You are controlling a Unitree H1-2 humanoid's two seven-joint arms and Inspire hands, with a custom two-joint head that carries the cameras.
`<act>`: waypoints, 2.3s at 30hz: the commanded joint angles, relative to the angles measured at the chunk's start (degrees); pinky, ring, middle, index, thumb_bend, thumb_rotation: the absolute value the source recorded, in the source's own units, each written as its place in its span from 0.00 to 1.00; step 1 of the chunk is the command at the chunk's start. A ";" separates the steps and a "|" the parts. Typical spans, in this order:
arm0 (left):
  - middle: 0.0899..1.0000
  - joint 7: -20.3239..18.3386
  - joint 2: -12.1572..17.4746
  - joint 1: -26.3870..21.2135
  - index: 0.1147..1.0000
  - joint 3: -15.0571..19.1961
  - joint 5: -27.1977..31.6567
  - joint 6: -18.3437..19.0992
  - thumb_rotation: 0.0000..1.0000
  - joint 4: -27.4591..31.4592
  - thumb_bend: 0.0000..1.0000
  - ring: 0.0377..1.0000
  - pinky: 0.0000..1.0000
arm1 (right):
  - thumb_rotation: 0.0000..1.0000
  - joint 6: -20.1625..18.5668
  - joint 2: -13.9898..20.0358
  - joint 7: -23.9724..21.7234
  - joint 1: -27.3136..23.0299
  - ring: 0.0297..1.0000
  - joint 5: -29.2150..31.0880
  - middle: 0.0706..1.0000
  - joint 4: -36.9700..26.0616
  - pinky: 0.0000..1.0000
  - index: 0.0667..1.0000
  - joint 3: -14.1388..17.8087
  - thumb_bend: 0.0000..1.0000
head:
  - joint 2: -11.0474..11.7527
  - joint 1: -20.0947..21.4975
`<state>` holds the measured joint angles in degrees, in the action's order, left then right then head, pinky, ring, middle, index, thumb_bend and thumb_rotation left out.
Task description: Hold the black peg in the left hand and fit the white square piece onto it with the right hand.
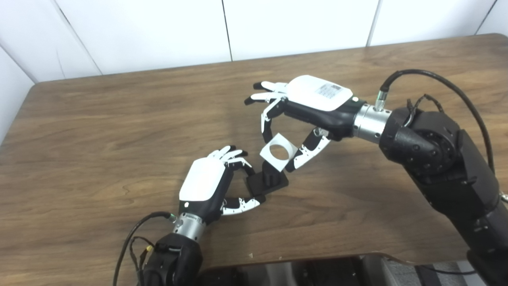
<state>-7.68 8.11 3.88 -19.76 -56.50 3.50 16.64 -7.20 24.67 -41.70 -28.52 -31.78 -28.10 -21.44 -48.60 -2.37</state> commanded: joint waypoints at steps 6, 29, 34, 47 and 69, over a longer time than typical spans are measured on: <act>0.82 1.15 -0.56 -1.28 0.49 0.01 -0.38 -0.27 0.38 1.46 0.55 0.91 0.90 | 0.14 2.03 -0.32 1.15 -1.07 1.00 -0.05 0.91 0.31 0.96 0.45 0.07 0.52 | -0.02 -0.12; 0.83 1.14 -0.86 -1.15 0.49 -0.20 -0.85 -0.19 0.39 1.62 0.55 0.92 0.91 | 0.14 4.91 -0.50 0.88 -0.37 1.00 -3.54 0.91 3.53 0.98 0.45 -2.81 0.53 | 0.14 -0.32; 0.82 1.81 -0.87 -1.25 0.49 -0.45 -1.24 -0.50 0.38 1.27 0.56 0.91 0.90 | 0.14 5.68 -1.02 1.48 -0.52 1.00 -4.00 0.90 4.04 0.97 0.45 -2.83 0.53 | 0.21 -0.49; 0.83 1.86 -1.38 -0.87 0.49 -0.73 -1.17 -0.46 0.39 1.13 0.55 0.92 0.91 | 0.14 6.74 -1.69 1.59 -0.58 1.00 -4.73 0.91 4.86 0.97 0.45 -2.23 0.53 | 0.42 -0.63; 0.83 1.38 -1.56 -0.46 0.50 -0.61 -0.17 -0.21 0.39 1.67 0.54 0.93 0.92 | 0.14 6.33 -1.37 1.21 -1.04 1.00 -4.83 0.91 6.29 0.97 0.45 -0.44 0.52 | 0.22 -0.63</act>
<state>-7.37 6.73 4.38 -20.47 -56.46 3.57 16.66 -1.31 23.12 -41.62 -26.99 -37.14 -21.31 -23.13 -48.34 -2.99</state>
